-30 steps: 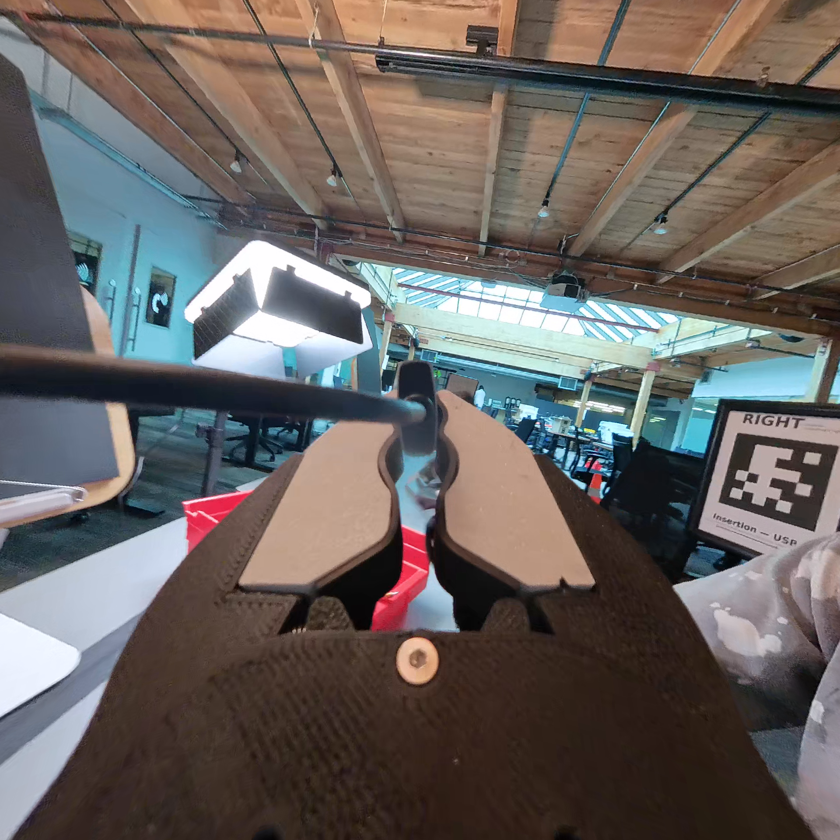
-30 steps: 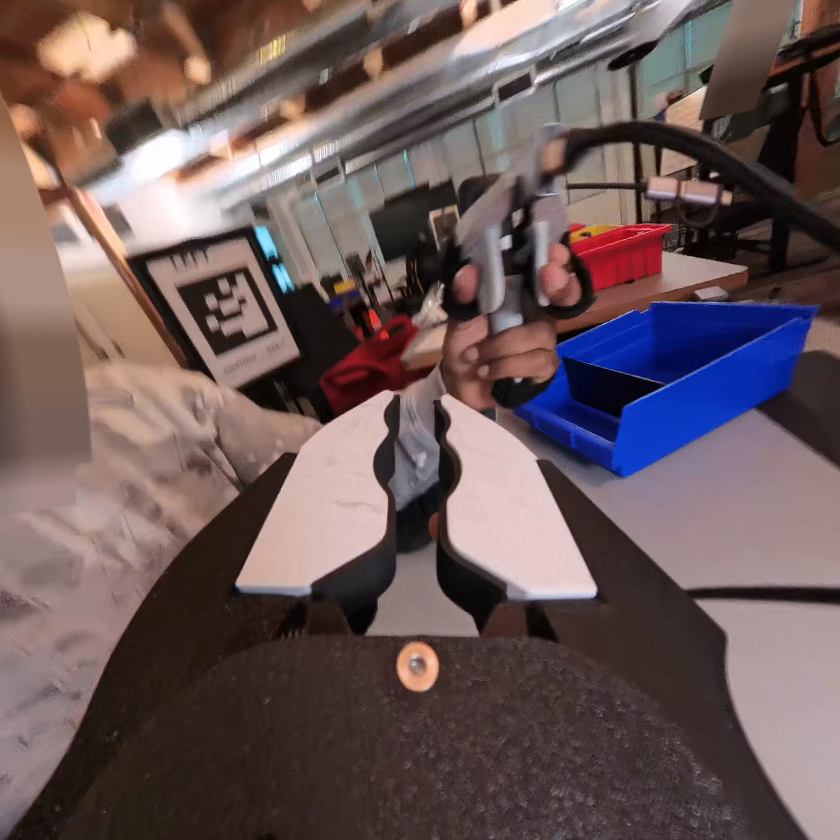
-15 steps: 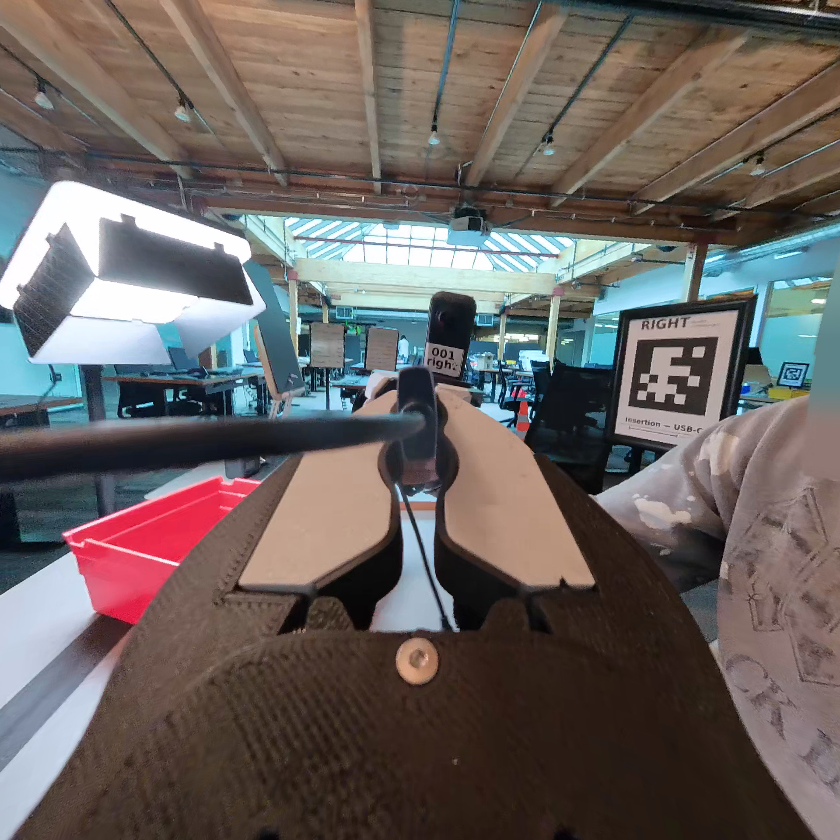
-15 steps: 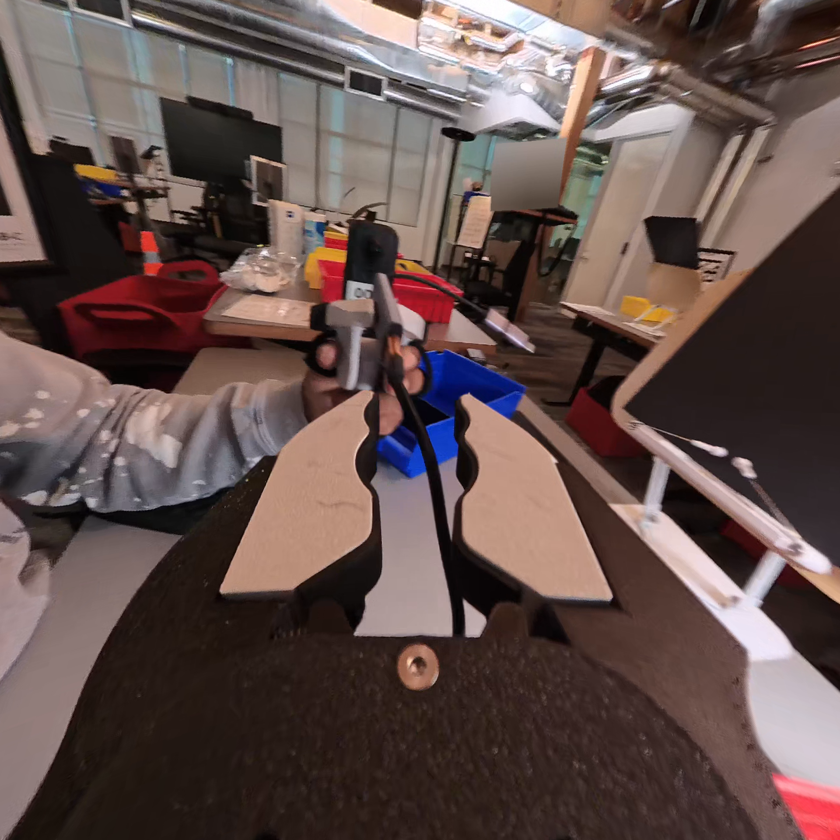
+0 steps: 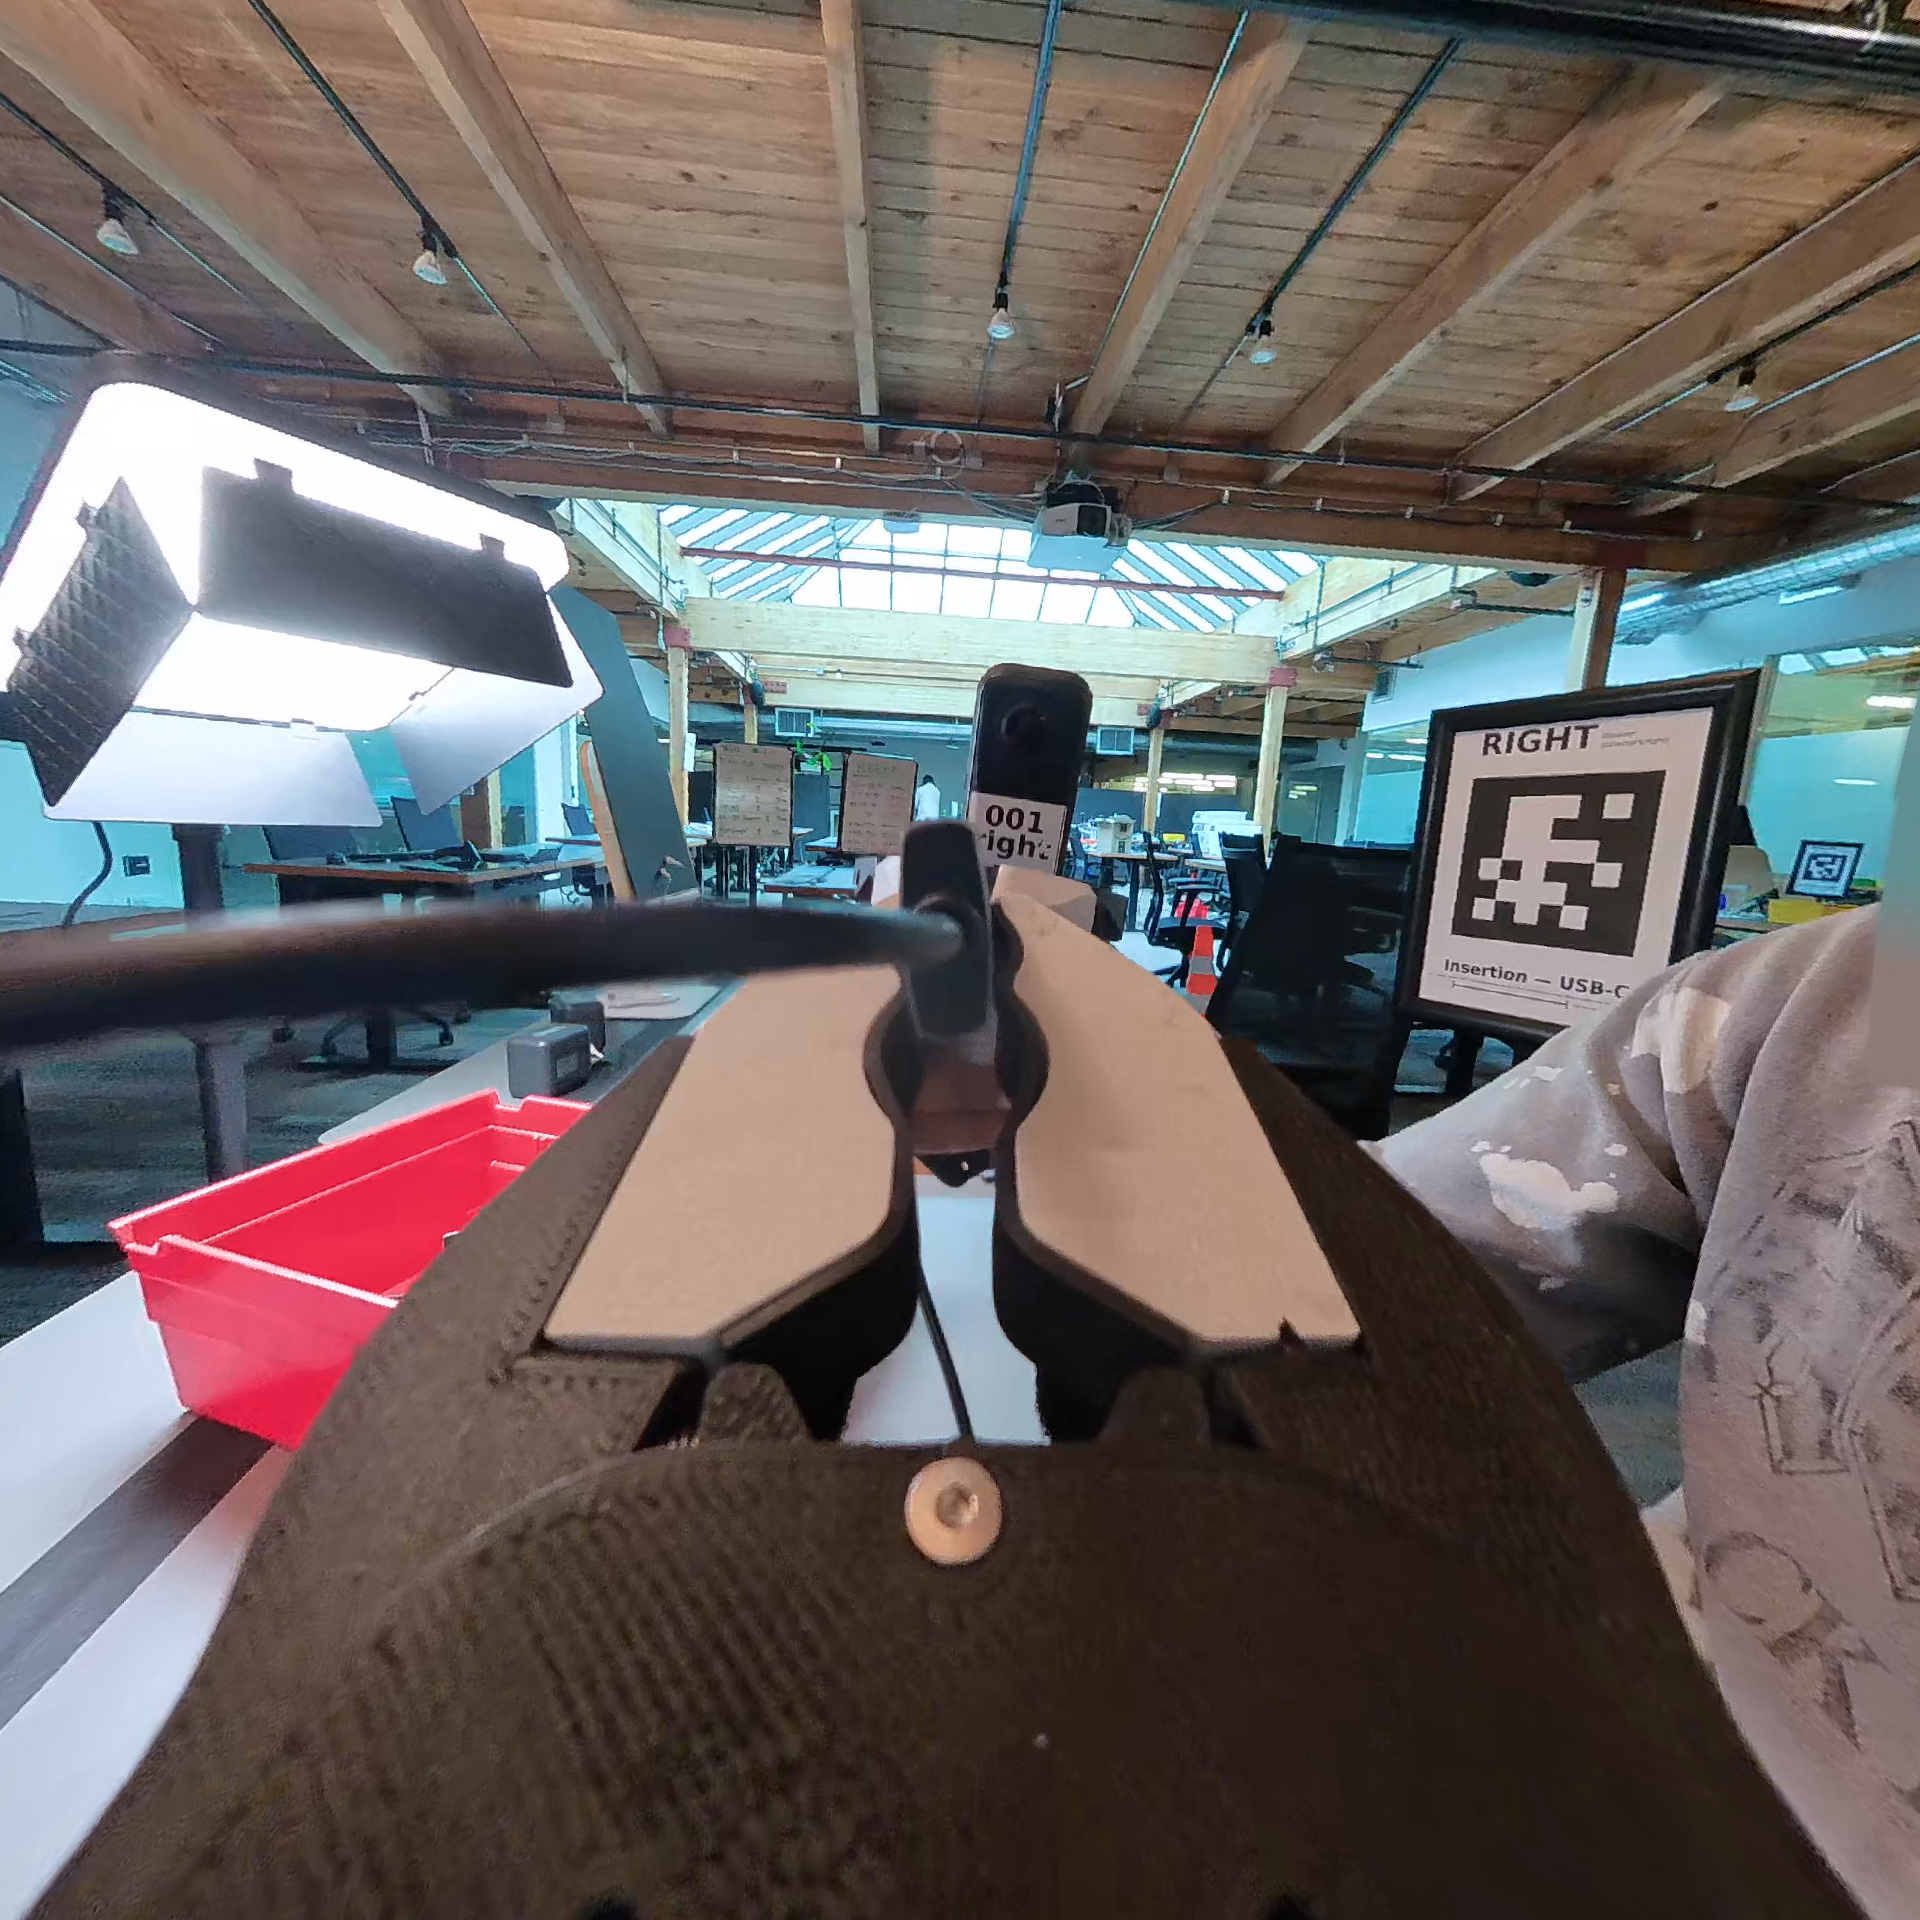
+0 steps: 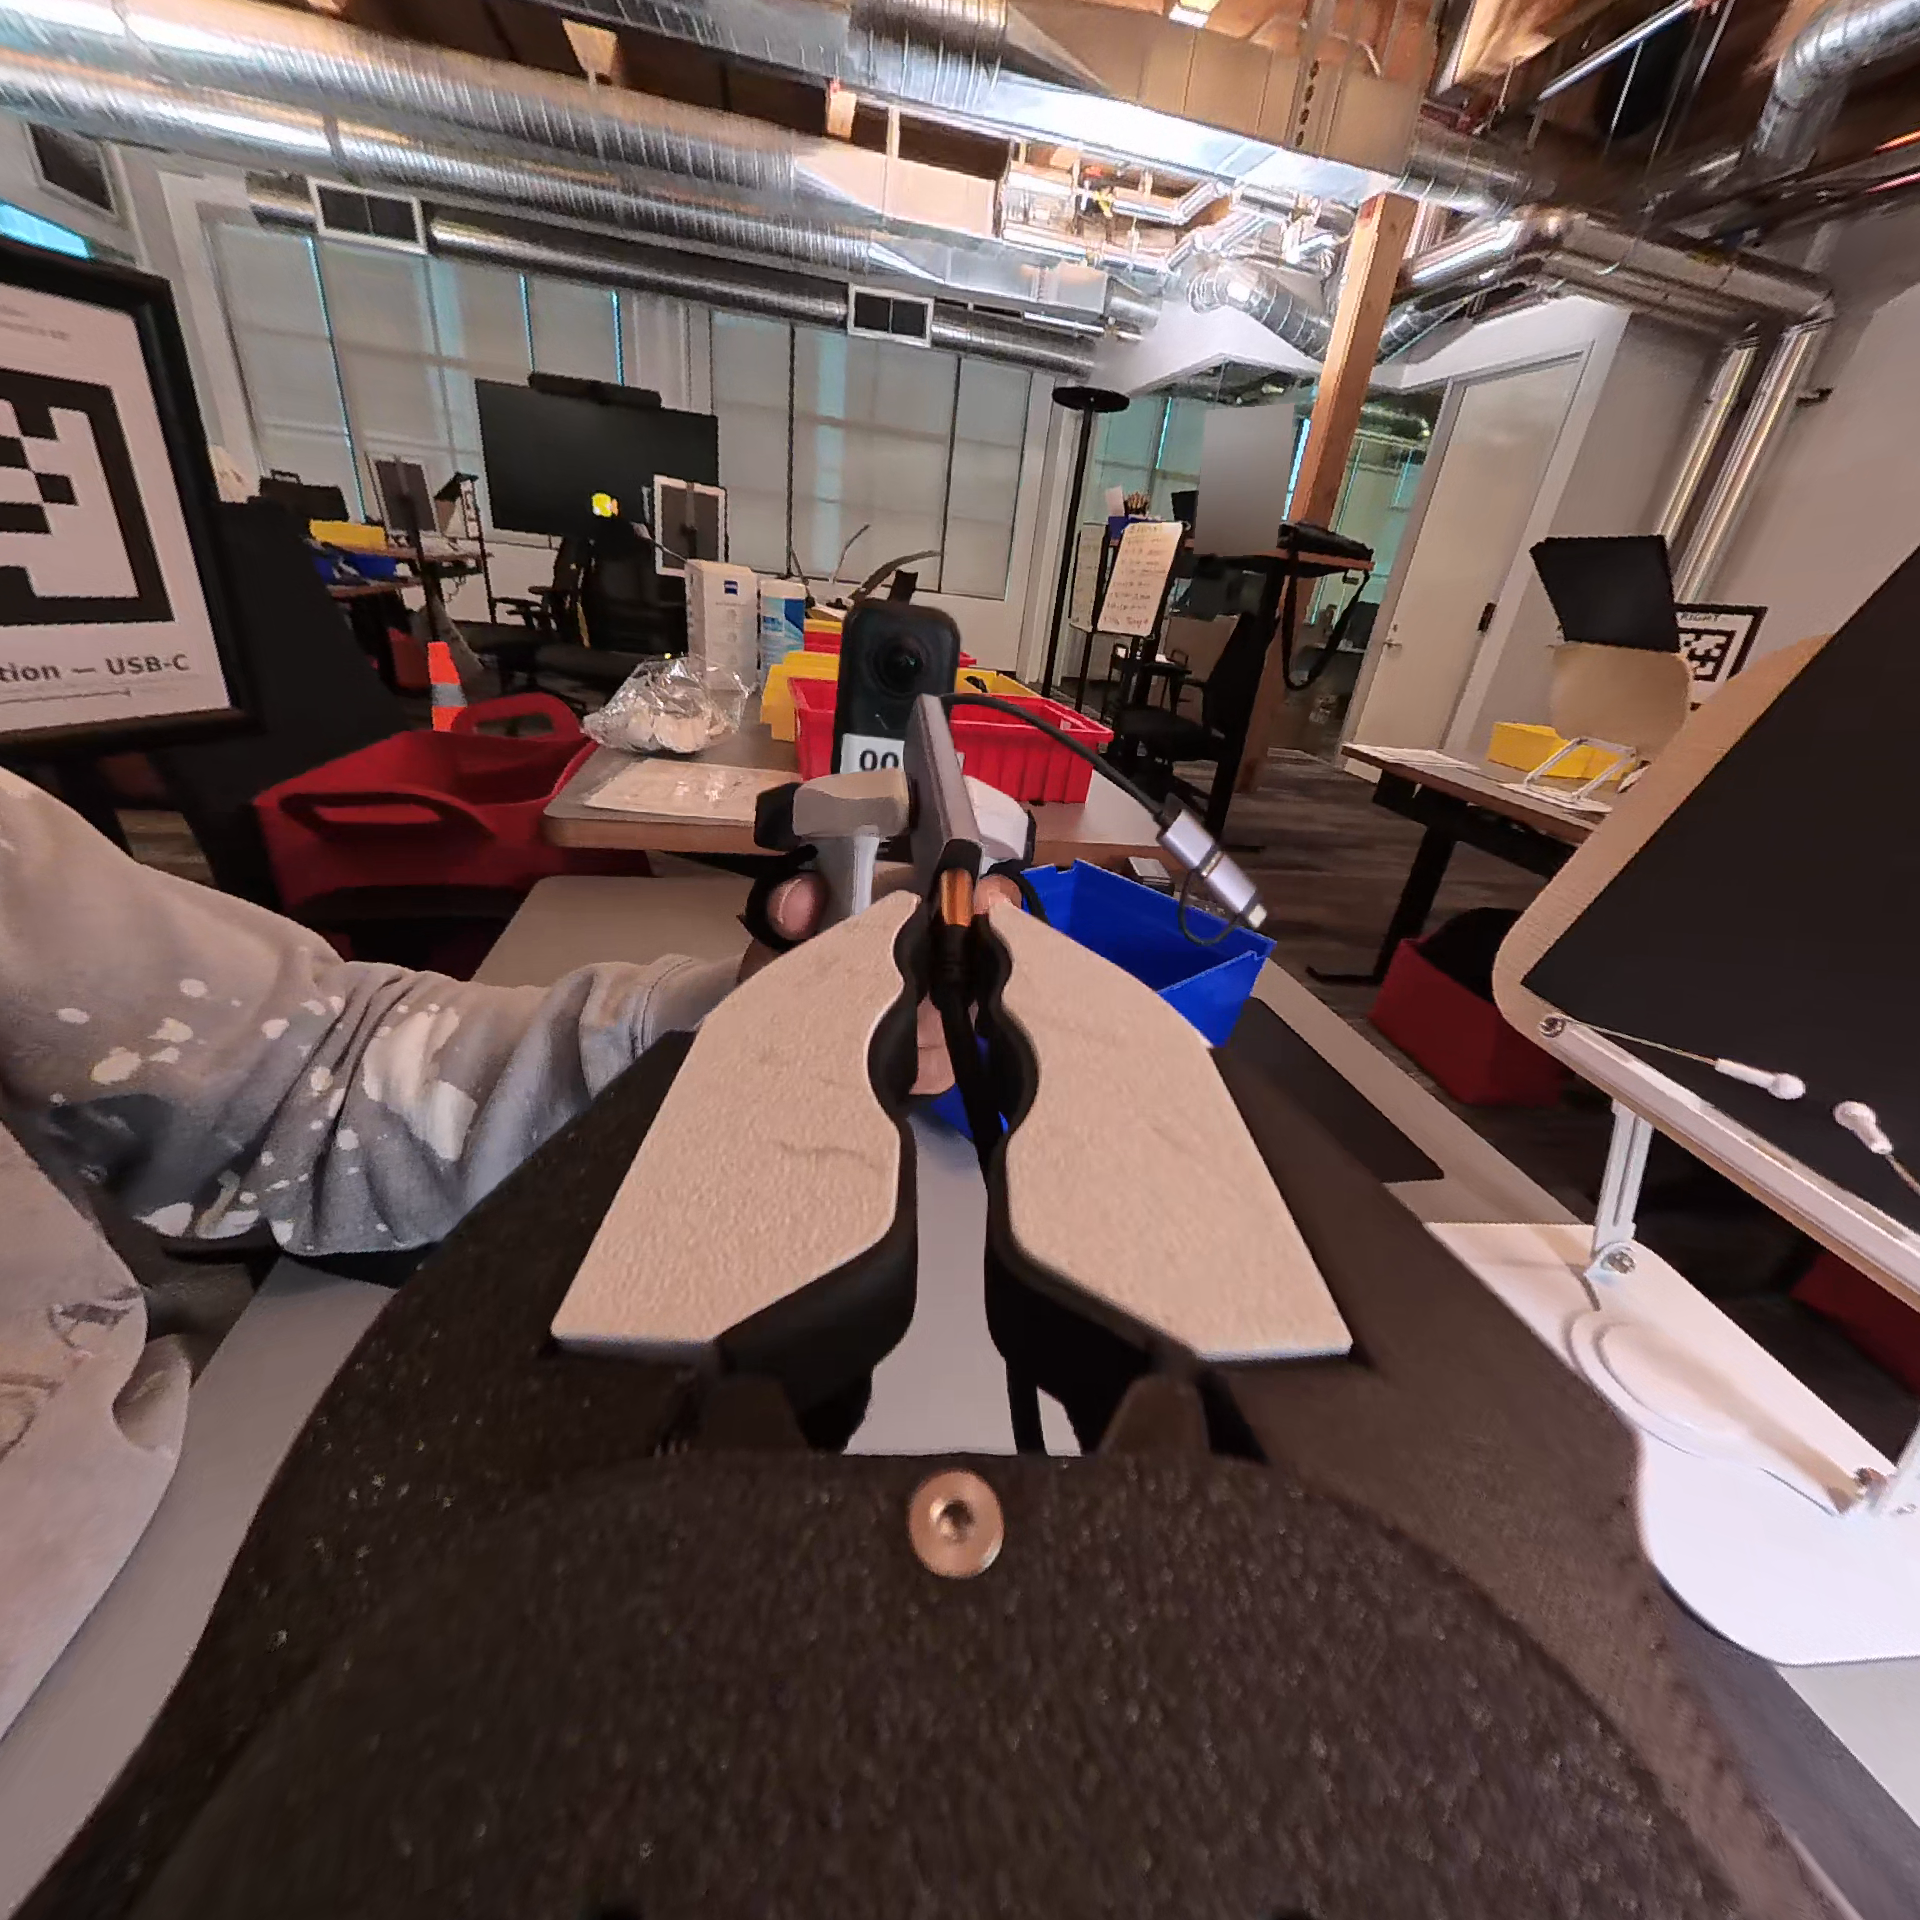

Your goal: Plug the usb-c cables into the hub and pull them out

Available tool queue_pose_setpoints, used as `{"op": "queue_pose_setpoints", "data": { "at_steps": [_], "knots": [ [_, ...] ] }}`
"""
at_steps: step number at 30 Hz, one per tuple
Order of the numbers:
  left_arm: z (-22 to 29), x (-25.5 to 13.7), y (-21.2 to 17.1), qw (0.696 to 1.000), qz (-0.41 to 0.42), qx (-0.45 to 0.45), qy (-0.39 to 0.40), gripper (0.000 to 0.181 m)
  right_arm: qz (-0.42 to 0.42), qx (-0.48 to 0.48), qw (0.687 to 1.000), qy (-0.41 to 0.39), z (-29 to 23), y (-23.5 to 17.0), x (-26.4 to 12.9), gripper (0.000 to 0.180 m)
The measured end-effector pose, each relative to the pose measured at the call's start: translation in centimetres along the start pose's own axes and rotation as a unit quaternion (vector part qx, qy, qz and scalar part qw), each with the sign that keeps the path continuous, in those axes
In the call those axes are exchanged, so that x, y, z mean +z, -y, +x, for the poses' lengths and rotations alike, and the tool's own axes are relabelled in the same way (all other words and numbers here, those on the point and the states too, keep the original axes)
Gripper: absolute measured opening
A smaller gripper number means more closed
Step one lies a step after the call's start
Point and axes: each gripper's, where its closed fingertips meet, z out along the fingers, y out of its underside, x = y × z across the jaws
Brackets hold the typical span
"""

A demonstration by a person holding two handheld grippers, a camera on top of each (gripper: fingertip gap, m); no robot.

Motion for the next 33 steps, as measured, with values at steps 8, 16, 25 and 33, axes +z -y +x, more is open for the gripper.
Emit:
{"op": "queue_pose_setpoints", "data": {
  "at_steps": [8, 16, 25, 33],
  "knots": [
    [0.4, 1.4, -0.1, 0.999, -0.028, 0.028, 0.035, 0.010, 0.013, 0.007, 1.000, 0.016, -0.6, -0.2, 0.8, 0.007],
    [0.2, 1.3, -2.1, 0.992, -0.116, 0.034, 0.023, 0.011, -0.067, -0.039, 0.996, 0.036, -0.4, -2.5, -0.2, 0.008],
    [-2.3, -3.0, 4.9, 0.996, 0.027, 0.002, 0.089, 0.011, -0.057, -0.023, 0.998, -0.021, 2.9, -1.8, -5.0, 0.007],
    [-3.3, -6.8, 5.7, 0.975, -0.102, 0.065, 0.184, 0.011, -0.132, -0.068, 0.979, -0.139, 8.9, 1.8, -7.2, 0.007]
  ]
}}
